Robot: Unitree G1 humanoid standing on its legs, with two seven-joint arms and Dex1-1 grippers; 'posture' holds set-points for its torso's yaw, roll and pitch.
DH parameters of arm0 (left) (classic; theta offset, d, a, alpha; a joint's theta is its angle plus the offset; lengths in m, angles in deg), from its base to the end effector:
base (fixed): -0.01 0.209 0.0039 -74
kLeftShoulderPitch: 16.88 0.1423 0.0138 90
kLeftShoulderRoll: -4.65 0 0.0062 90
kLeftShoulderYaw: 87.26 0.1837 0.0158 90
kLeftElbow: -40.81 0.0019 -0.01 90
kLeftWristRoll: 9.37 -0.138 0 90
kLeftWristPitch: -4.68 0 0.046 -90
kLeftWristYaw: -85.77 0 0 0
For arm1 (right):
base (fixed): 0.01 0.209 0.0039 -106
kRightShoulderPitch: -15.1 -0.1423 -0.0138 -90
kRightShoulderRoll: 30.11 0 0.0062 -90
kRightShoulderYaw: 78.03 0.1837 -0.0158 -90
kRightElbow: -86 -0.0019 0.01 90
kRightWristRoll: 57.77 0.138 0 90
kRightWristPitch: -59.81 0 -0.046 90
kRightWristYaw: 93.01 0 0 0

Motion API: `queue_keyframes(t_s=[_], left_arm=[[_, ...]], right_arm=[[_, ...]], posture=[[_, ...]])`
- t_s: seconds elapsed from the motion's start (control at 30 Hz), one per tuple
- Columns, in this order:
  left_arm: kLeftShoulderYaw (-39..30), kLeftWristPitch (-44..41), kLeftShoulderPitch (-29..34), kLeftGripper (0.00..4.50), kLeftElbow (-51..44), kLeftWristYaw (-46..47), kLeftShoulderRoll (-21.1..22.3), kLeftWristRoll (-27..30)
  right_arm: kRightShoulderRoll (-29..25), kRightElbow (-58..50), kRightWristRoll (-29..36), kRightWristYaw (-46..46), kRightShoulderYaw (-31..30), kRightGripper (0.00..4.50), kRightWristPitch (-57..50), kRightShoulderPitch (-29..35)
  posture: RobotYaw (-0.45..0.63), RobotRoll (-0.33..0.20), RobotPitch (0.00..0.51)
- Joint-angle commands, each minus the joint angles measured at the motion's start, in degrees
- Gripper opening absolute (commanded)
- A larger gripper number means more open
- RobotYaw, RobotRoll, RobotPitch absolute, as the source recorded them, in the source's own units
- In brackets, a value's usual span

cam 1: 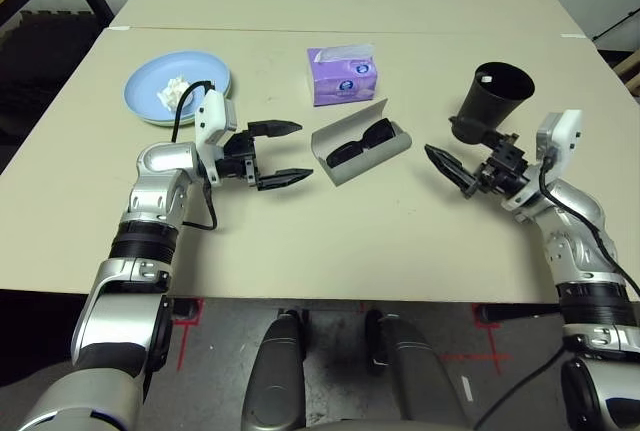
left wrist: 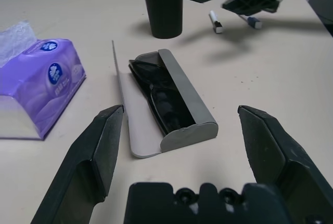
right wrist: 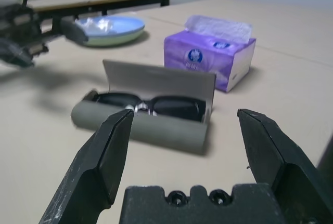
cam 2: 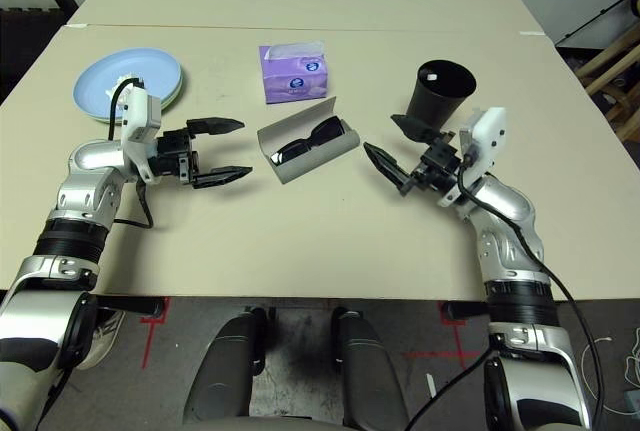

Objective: Organize and tidy the items on the table.

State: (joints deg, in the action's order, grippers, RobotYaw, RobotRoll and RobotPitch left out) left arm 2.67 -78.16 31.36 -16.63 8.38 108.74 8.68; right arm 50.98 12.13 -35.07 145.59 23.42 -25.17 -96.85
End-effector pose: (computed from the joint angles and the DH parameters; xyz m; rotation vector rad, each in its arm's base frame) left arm 0.3219 0.2417 0.1705 0.3531 -0.1571 -1.2491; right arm 0.2680 -0.2609 0.1204 -0.1153 -0.2613 0.8275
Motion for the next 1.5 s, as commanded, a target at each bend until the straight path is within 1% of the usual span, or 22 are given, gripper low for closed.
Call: queue_keyframes(t_s=[0.03,0.2,0.47,0.83,0.97,1.07,1.17,1.4,1.43,1.5], left_arm=[[-0.45,0.51,0.9,4.5,-0.26,0.99,0.64,-0.66],[-1.25,1.24,-0.24,4.5,2.0,3.69,0.48,-1.13],[-1.28,4.12,-3.5,4.5,8.11,7.93,-1.4,-3.14],[-0.39,6.89,-4.82,4.5,12.38,4.78,-1.86,-4.01],[0.35,8.89,-7.07,4.5,17.51,4.31,-2.98,-5.79],[-0.41,9.19,-8.99,4.5,20.85,5.9,-3.89,-6.25],[-0.95,8.39,-9.75,3.85,21.74,5.83,-4.14,-5.76],[-0.75,9.02,-10.12,1.13,22.93,5.57,-3.6,-6.78],[-0.73,9.14,-10.36,0.66,23.35,5.7,-3.62,-6.95],[-0.73,9.44,-10.79,0.04,24.11,5.92,-3.69,-7.33]], right_arm=[[-1.02,1.85,0.42,1.76,0.15,4.47,2.55,0.73],[-1.54,0.29,0.56,2.83,-0.67,4.47,3.18,0.95],[-2.56,-2.46,0.64,3.55,-1.62,4.47,2.4,1.89],[-4.2,-7.05,1.96,2.85,-2.22,4.47,-0.99,3.88],[-4.57,-9.03,2.19,2.29,-2.13,4.47,-2.63,4.24],[-4.89,-10.77,2.3,1.75,-2.08,4.47,-3.6,4.7],[-5.13,-11.91,2.33,1.29,-2.02,4.5,-4.24,5.1],[-5.31,-13.32,2.38,0.35,-2.33,4.5,-5.42,5.03],[-5.32,-13.5,2.39,0.28,-2.36,4.5,-5.55,5.03],[-5.35,-13.83,2.44,0.16,-2.35,4.5,-5.77,5.07]], posture=[[0.14,0.0,0.222],[0.13,0.0,0.222],[0.13,0.0,0.214],[0.11,0.0,0.204],[0.09,0.0,0.202],[0.08,0.0,0.2],[0.08,0.0,0.199],[0.08,0.0,0.203],[0.08,0.0,0.203],[0.08,0.0,0.203]])
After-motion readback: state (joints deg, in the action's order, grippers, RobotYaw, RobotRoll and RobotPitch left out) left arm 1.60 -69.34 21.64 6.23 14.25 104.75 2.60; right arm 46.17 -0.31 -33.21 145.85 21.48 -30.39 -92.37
